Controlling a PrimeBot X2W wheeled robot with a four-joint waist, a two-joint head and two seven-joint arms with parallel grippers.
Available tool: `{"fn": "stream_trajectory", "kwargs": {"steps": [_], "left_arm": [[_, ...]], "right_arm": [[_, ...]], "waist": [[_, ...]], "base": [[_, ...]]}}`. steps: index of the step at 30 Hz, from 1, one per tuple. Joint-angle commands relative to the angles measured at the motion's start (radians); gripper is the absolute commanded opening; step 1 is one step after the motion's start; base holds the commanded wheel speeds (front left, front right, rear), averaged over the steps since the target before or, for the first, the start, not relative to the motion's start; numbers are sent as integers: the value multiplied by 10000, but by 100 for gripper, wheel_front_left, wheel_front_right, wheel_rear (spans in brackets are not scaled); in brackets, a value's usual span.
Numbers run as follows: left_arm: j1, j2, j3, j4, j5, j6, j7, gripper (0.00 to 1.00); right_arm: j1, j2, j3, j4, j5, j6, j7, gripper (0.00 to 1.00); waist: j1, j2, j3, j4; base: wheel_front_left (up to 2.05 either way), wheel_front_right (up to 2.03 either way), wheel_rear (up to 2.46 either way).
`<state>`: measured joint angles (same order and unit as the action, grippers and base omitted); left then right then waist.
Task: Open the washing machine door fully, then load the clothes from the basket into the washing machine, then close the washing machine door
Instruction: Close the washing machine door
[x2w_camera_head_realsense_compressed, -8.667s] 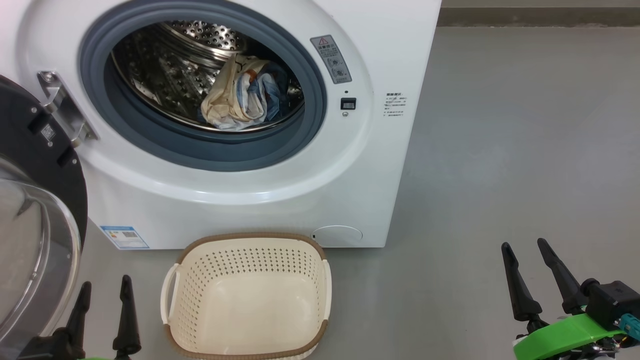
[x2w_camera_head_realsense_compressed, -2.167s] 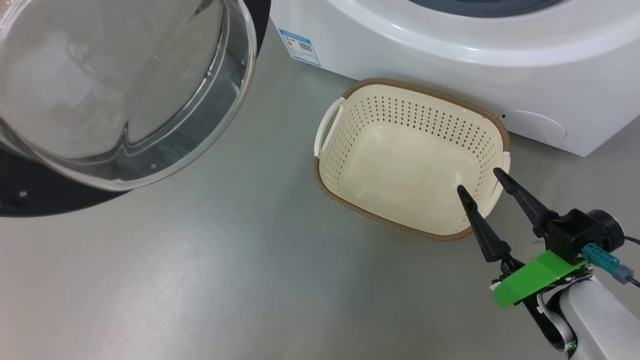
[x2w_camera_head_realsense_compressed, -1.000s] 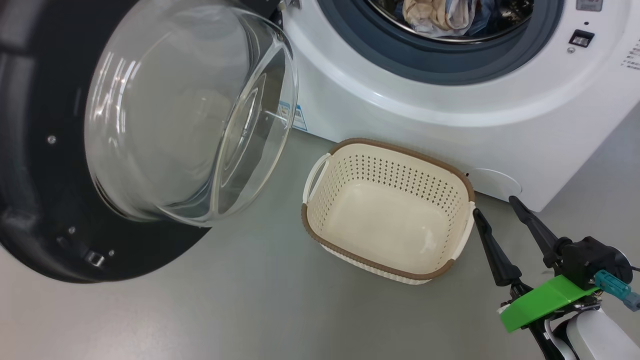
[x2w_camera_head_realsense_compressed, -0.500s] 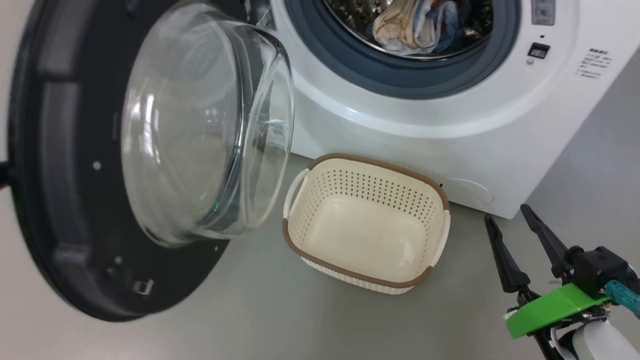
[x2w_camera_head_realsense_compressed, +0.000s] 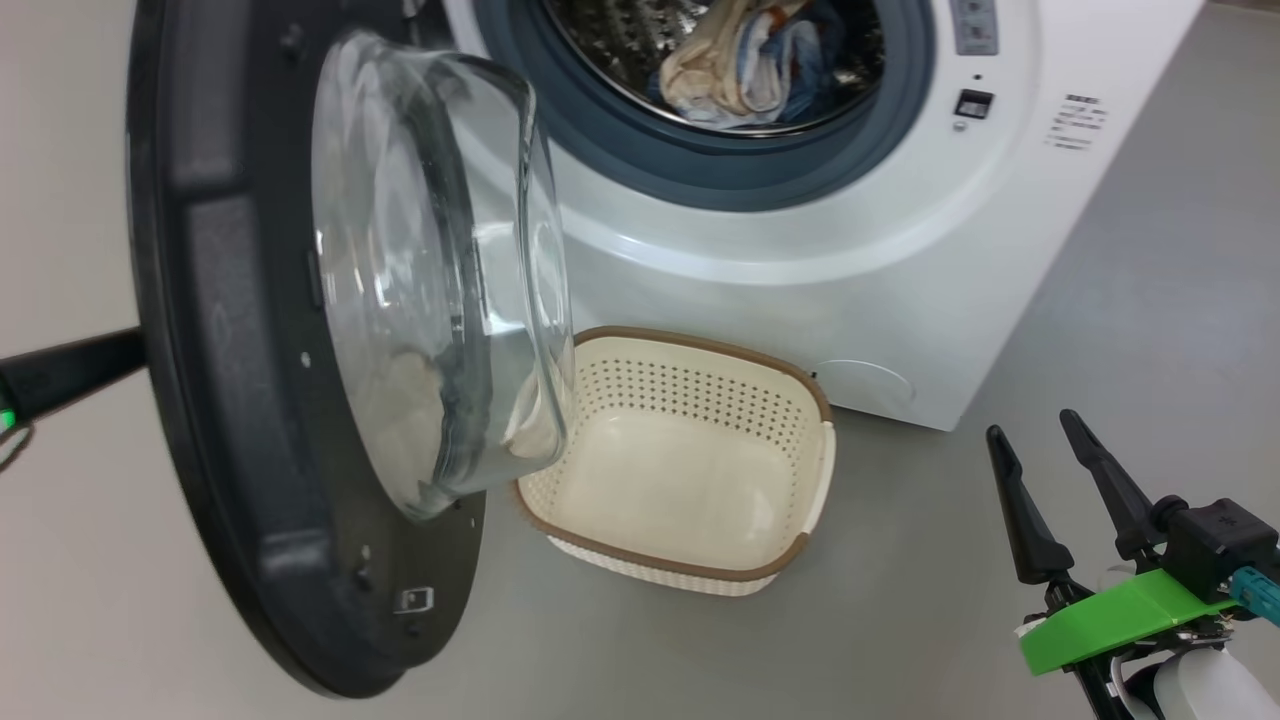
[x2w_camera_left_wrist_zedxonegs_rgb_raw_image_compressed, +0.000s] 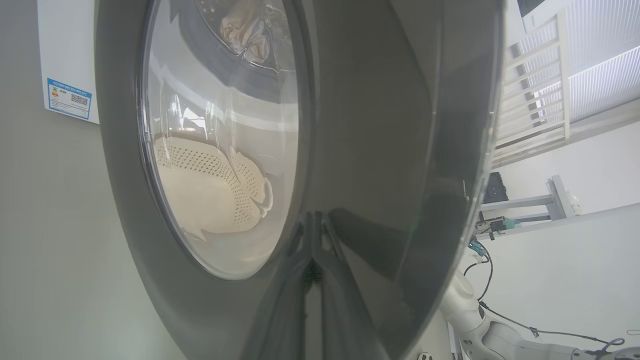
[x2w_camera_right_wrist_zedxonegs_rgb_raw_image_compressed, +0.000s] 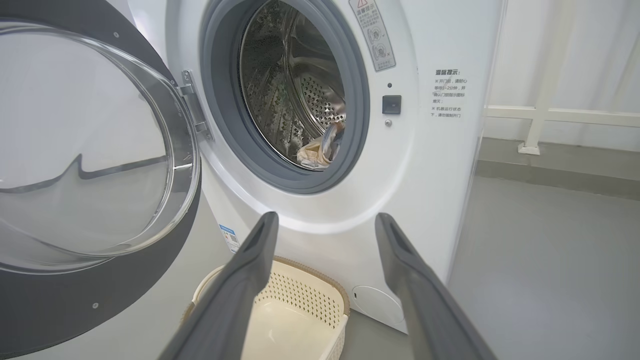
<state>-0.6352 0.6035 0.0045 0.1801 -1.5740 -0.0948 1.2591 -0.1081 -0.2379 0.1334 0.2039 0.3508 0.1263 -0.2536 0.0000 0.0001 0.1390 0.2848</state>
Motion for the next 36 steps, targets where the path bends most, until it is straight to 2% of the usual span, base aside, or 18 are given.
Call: {"fn": "stream_trajectory", "kwargs": {"steps": [1,19,28,36], "left_arm": [[-145,349,328,-426,-8,-81,-92,0],[-449,-618,-215,-613,526,-338,-863,0],[-770,-1063,-431,-591,1155,-355,-1778,0],[-1026,-1152,-552,-419,1624,-357,-2571,0]], "right_arm": [[116,-83,131,-274,-105,44,-82,100],[309,153,-64,-372,-121,44,-82,100],[354,277,-78,-404,-123,44,-82,100],[354,392,-86,-432,-125,44,-82,100]], "waist": [[0,-1,-64,-238],[0,-1,-214,-1922],[0,-1,-215,-2841],[0,-1,-40,-3569]], "base": [[0,0,0],[0,0,0],[0,0,0],[0,0,0]]}}
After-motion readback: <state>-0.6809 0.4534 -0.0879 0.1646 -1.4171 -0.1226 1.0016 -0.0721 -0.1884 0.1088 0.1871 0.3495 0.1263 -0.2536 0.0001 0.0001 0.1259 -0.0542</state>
